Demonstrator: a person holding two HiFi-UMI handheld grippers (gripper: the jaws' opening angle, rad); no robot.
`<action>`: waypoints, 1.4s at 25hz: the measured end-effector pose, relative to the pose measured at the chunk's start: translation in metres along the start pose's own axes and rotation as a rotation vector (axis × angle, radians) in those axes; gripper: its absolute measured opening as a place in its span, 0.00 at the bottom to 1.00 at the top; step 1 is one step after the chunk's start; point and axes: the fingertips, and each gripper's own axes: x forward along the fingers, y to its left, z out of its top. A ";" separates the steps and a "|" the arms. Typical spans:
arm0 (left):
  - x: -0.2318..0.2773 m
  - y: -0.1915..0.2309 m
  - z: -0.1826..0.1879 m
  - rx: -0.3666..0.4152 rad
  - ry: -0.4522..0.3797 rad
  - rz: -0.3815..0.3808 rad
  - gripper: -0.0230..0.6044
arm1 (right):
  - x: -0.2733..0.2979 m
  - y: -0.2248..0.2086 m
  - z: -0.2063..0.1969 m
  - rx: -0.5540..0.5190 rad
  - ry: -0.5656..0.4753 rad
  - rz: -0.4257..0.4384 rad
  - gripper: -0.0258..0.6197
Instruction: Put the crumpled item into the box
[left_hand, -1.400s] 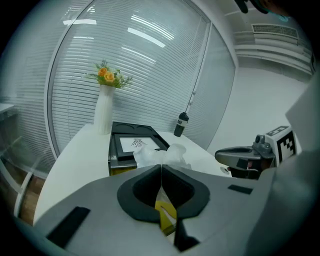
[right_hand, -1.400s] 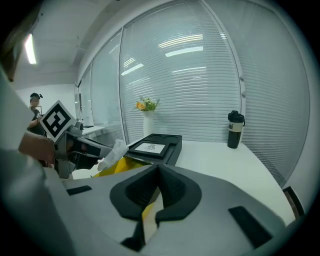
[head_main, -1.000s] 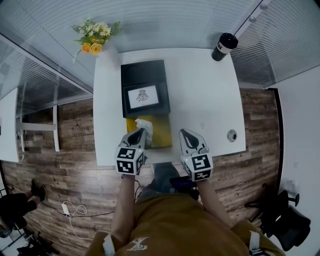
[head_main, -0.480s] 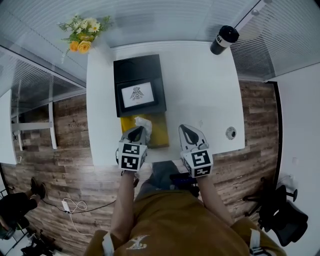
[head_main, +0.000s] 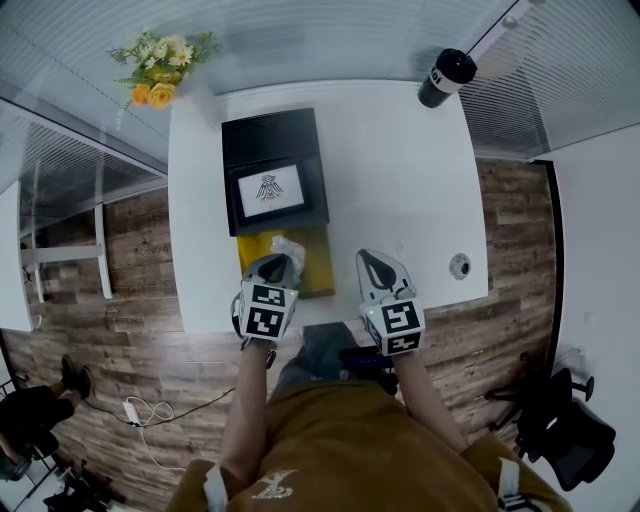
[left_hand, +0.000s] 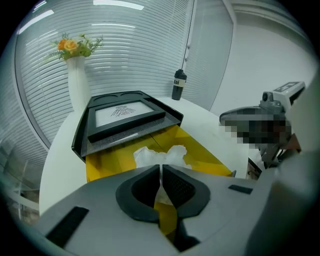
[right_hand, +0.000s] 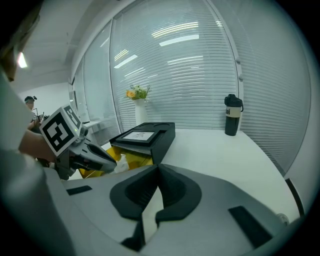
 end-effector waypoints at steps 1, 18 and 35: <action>0.001 0.000 -0.001 0.003 0.001 0.000 0.09 | -0.001 0.000 0.000 0.000 -0.001 -0.001 0.06; -0.020 -0.003 0.020 0.035 -0.090 0.014 0.18 | -0.025 0.000 0.019 -0.028 -0.050 -0.040 0.06; -0.108 -0.020 0.065 0.089 -0.371 0.062 0.08 | -0.064 0.038 0.066 -0.110 -0.187 -0.016 0.06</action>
